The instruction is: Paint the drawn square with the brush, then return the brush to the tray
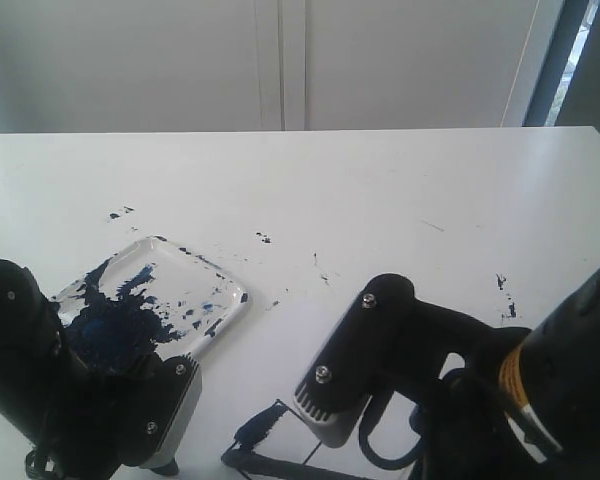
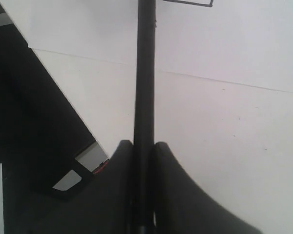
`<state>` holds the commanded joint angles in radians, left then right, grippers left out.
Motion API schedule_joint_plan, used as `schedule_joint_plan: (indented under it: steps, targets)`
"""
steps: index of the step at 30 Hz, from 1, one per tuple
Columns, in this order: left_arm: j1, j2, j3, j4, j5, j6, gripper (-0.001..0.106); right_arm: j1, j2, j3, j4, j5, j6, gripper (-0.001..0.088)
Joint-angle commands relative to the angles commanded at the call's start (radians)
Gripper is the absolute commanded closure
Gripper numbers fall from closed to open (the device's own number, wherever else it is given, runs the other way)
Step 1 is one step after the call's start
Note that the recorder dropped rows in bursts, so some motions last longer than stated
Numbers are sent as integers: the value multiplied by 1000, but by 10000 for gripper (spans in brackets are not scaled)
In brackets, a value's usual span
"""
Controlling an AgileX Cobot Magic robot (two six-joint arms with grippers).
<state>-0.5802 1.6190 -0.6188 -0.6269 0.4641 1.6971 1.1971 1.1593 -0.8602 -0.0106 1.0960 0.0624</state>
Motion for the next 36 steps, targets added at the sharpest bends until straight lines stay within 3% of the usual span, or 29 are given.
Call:
schedule_joint_plan:
  steps: [20,27,36]
  targets:
    - [0,0,0,0,0,0,493,0,0,0,-99,9,75,868]
    - [0,0,0,0,-2,0,493,0,0,0,24,1,-5,868]
    - [0,0,0,0,-2,0,493,0,0,0,11,16,-7,868]
